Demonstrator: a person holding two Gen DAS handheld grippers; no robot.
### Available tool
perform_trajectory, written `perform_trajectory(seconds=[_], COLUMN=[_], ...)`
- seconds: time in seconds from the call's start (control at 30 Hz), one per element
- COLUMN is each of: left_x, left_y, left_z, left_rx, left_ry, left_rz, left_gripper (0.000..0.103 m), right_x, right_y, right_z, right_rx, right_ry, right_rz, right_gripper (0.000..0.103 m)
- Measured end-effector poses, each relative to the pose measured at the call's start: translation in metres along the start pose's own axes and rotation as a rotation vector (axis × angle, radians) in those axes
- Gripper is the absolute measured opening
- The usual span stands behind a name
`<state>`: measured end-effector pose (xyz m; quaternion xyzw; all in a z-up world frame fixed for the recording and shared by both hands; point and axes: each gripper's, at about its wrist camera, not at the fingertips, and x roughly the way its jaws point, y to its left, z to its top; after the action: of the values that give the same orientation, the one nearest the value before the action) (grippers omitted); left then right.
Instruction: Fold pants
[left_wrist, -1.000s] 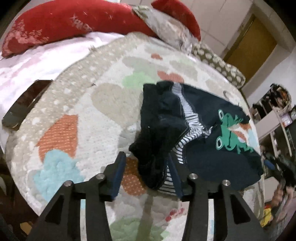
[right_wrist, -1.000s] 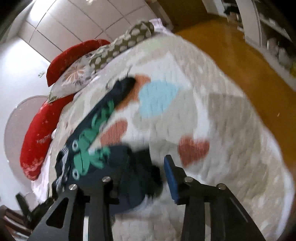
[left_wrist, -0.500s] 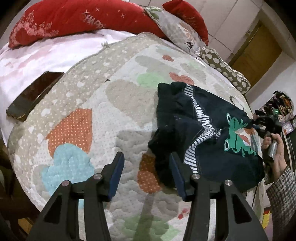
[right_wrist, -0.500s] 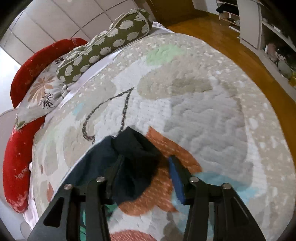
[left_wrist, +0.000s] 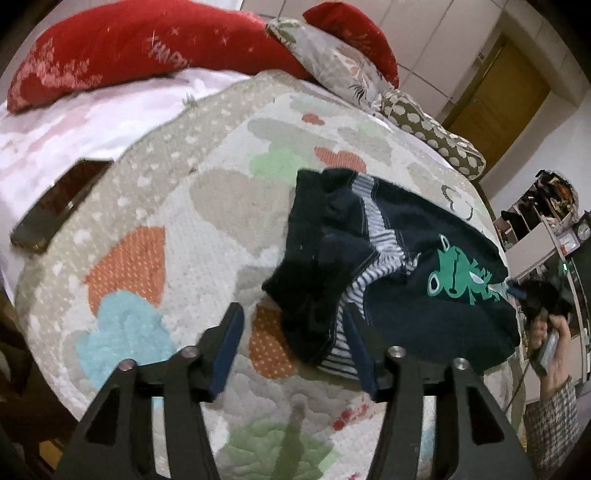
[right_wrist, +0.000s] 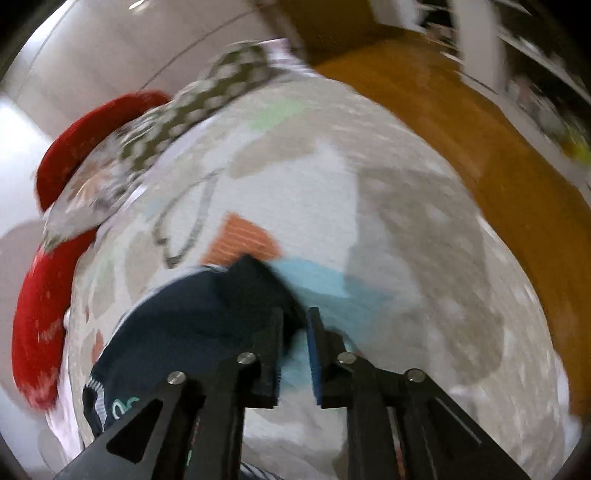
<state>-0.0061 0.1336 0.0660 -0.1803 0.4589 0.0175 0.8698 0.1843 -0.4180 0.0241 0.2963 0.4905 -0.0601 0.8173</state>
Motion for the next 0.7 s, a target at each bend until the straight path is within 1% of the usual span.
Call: perform_trajectory(seconds=[0.07, 0.13, 0.17, 0.27, 0.3, 0.33, 0.37, 0.4, 0.47, 0.5, 0.57, 0.6, 0.67, 0.7], left_x=[-0.004, -0.008, -0.01, -0.012, -0.013, -0.013, -0.014, -0.015, -0.021, -0.025, -0.035, -0.042, -0.054, -0.06], left_y=[0.0, -0.002, -0.006, -0.018, -0.023, -0.028, -0.034, -0.04, -0.05, -0.054, -0.061, -0.063, -0.068, -0.069], left_z=[0.005, 0.006, 0.005, -0.004, -0.008, -0.012, -0.016, -0.02, -0.025, -0.028, -0.032, -0.034, -0.038, -0.04], left_rx=[0.003, 0.011, 0.02, 0.048, 0.058, 0.07, 0.086, 0.103, 0.133, 0.146, 0.166, 0.172, 0.182, 0.186], left_ry=[-0.006, -0.017, -0.032, -0.063, -0.069, -0.073, -0.076, -0.077, -0.088, -0.098, -0.129, -0.149, -0.189, -0.207], left_rz=[0.0, 0.001, 0.016, 0.061, 0.073, 0.08, 0.086, 0.09, 0.094, 0.095, 0.099, 0.104, 0.114, 0.118], left_gripper=[0.058, 0.058, 0.058, 0.06, 0.06, 0.061, 0.062, 0.062, 0.063, 0.064, 0.069, 0.07, 0.072, 0.073], right_x=[-0.012, -0.032, -0.043, -0.076, -0.083, -0.09, -0.094, -0.096, -0.097, -0.095, -0.087, -0.081, -0.082, -0.084], right_y=[-0.021, -0.038, -0.043, -0.046, -0.044, -0.04, -0.036, -0.032, -0.031, -0.033, -0.041, -0.047, -0.051, -0.05], right_z=[-0.009, -0.023, -0.033, -0.071, -0.083, -0.096, -0.108, -0.12, -0.139, -0.152, -0.165, -0.173, -0.182, -0.188], right_rx=[0.045, 0.046, 0.028, -0.079, -0.114, -0.153, -0.19, -0.229, -0.27, -0.273, -0.252, -0.235, -0.251, -0.269], right_ry=[-0.01, -0.032, -0.047, -0.073, -0.079, -0.082, -0.081, -0.079, -0.074, -0.061, -0.024, -0.004, -0.05, -0.067], right_rz=[0.028, 0.058, 0.066, 0.086, 0.095, 0.103, 0.103, 0.091, 0.05, 0.025, 0.027, 0.03, 0.02, 0.011], right_gripper=[0.019, 0.021, 0.022, 0.037, 0.041, 0.044, 0.05, 0.056, 0.058, 0.058, 0.058, 0.059, 0.059, 0.063])
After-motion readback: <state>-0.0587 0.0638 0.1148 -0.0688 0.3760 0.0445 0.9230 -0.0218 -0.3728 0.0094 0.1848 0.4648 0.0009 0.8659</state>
